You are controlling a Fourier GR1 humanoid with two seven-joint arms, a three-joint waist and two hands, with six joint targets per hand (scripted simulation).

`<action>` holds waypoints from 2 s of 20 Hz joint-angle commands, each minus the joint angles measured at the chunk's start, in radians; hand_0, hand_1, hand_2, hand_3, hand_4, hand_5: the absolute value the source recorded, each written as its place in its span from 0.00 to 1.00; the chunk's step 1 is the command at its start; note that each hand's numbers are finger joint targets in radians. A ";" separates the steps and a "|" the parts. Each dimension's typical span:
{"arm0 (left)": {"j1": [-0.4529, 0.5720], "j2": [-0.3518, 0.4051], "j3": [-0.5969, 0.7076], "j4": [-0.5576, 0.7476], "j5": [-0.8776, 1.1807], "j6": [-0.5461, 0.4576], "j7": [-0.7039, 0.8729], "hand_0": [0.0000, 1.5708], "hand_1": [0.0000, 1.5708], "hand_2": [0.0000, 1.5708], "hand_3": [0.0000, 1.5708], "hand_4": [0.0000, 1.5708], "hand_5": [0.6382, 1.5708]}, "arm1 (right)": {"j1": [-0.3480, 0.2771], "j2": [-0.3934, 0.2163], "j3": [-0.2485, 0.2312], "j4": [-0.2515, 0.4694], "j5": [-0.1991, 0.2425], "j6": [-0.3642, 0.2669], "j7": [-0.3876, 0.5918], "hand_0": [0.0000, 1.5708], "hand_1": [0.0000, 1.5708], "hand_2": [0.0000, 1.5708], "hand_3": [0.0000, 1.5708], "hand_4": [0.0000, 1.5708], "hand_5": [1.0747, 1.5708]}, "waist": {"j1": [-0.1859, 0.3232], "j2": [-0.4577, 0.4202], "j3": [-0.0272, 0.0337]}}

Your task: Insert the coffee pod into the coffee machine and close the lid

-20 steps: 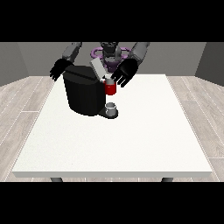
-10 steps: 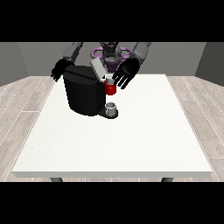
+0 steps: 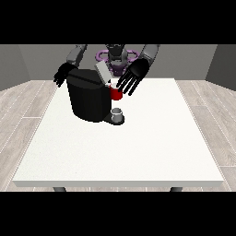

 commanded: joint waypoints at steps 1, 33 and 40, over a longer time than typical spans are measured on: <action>0.014 -0.046 -0.027 -0.021 -0.010 -0.041 0.021 0.00 0.00 0.00 0.00 0.00 1.00 | 0.014 0.031 -0.004 0.064 0.028 -0.056 -0.025 0.00 0.00 0.00 0.00 0.22 1.00 | 0.057 -0.054 -0.0007; 0.600 -0.340 0.311 -0.104 0.477 -0.084 -0.080 0.00 0.00 0.00 0.00 0.00 1.00 | 0.235 -0.100 -0.009 -0.072 -0.039 0.115 0.081 0.00 0.00 0.00 0.00 0.18 1.00 | 0.276 -0.511 -0.0017; 0.669 -0.366 0.317 -0.190 0.560 -0.125 -0.086 0.00 0.00 0.00 0.00 0.09 1.00 | 0.183 -0.130 -0.012 -0.120 -0.068 0.188 0.044 0.00 0.00 0.00 0.00 0.00 1.00 | 0.321 -0.466 -0.0011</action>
